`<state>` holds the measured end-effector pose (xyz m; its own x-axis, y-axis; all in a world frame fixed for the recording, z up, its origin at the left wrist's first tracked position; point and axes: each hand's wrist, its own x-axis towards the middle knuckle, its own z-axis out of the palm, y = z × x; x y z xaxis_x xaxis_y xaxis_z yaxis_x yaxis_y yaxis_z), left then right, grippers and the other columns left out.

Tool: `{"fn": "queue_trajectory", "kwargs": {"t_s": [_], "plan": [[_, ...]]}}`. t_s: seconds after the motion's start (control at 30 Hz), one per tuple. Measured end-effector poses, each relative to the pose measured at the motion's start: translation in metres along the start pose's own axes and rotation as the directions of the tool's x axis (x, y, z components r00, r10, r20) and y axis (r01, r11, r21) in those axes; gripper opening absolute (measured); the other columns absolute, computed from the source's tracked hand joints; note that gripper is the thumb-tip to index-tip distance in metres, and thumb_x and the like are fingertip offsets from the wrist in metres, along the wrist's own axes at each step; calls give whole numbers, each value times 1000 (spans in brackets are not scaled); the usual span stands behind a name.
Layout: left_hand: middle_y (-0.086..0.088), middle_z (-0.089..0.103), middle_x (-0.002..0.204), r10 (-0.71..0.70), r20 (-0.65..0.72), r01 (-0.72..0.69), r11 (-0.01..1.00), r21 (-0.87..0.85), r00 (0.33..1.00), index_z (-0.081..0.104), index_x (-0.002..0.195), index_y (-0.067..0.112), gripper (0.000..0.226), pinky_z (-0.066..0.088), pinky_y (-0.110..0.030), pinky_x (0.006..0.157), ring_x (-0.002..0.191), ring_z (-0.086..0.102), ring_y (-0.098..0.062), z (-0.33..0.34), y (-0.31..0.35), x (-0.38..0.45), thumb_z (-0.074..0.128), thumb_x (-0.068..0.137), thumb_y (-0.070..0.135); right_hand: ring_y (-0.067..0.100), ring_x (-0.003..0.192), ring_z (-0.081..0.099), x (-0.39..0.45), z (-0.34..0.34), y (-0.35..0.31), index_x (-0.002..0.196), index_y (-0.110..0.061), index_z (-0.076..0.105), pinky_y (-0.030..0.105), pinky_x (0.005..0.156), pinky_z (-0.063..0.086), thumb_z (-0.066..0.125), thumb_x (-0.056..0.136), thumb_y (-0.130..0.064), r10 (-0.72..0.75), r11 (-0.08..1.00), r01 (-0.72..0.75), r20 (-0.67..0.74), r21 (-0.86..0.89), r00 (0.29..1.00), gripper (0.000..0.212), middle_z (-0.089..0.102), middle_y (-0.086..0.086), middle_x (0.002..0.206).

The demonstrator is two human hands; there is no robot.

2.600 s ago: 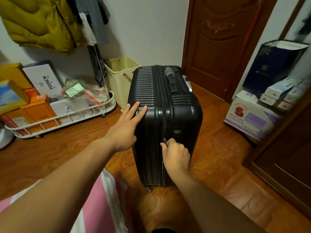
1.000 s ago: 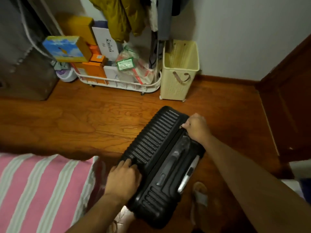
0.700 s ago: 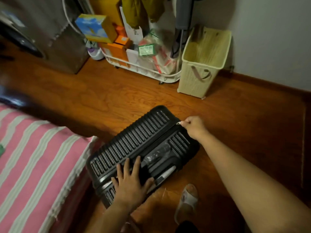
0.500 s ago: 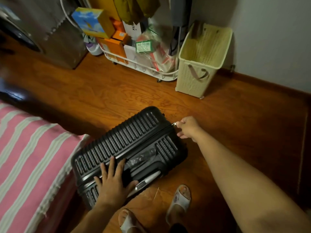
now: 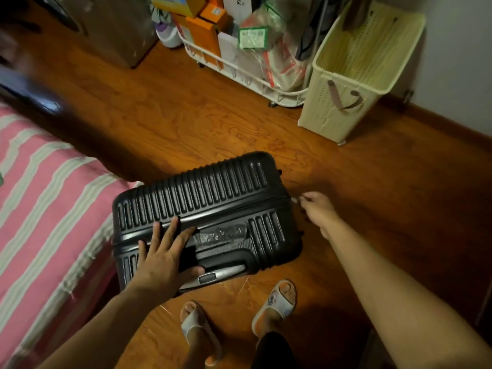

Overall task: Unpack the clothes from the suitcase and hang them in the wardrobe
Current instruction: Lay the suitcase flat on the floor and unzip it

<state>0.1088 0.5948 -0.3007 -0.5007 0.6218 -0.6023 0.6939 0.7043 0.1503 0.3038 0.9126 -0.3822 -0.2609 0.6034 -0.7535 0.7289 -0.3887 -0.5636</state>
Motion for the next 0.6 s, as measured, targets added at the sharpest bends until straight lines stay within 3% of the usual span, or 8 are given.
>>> {"fn": "queue_trajectory", "kwargs": {"t_s": [0.07,0.13,0.23,0.33,0.4,0.5,0.6], "plan": [[16,-33,160,-7,6,6,1000,18,1000,3,158,44,99,-6,-63,120,146,-37,-27,-2,5,-1,52,79,79,21,128,50,-28,-3,-3,137,-21,54,32,97,41,54,101,-29,-118,992,111,-116,-58,986,37,52,-1,139],[14,-34,160,-17,14,16,999,37,1000,-1,157,46,98,-5,-64,120,145,-36,-30,-4,12,0,50,80,80,21,132,45,-57,6,-14,136,-24,54,38,105,40,54,101,-30,-307,944,275,-180,-184,934,36,47,1,141],[10,-31,163,-29,-1,29,998,51,1000,-2,155,48,97,-4,-66,120,147,-33,-33,-7,24,5,47,79,83,19,133,36,-100,44,-44,135,-25,56,38,109,35,55,100,-29,-536,819,457,-180,-346,825,35,44,-2,139],[9,-27,165,-33,-34,33,999,0,999,2,154,49,95,-3,-70,117,147,-33,-35,-10,37,14,50,80,82,21,130,34,-126,87,-66,132,-25,60,40,111,35,53,100,-31,-672,679,551,-108,-485,733,34,45,0,136],[9,-26,165,-21,-41,19,999,-50,999,2,154,48,95,-8,-72,115,146,-34,-36,-13,49,22,54,81,78,21,131,32,-135,113,-75,133,-27,60,41,114,30,47,101,-36,-659,651,525,-64,-548,750,35,44,-1,139],[8,-26,164,23,-35,-27,994,-102,999,-8,157,41,99,-12,-72,113,147,-34,-35,-17,68,38,62,89,58,21,139,25,-136,141,-75,140,-33,53,45,119,20,33,103,-46,-517,722,386,-77,-574,853,43,38,-4,150],[4,-17,168,193,-139,-220,951,-215,971,-6,160,31,93,-9,-64,119,152,-22,-29,-22,70,43,60,94,44,20,149,10,-130,149,-60,146,-36,44,50,123,3,22,102,-55,-438,728,231,-178,-645,881,53,27,-5,160]]}}
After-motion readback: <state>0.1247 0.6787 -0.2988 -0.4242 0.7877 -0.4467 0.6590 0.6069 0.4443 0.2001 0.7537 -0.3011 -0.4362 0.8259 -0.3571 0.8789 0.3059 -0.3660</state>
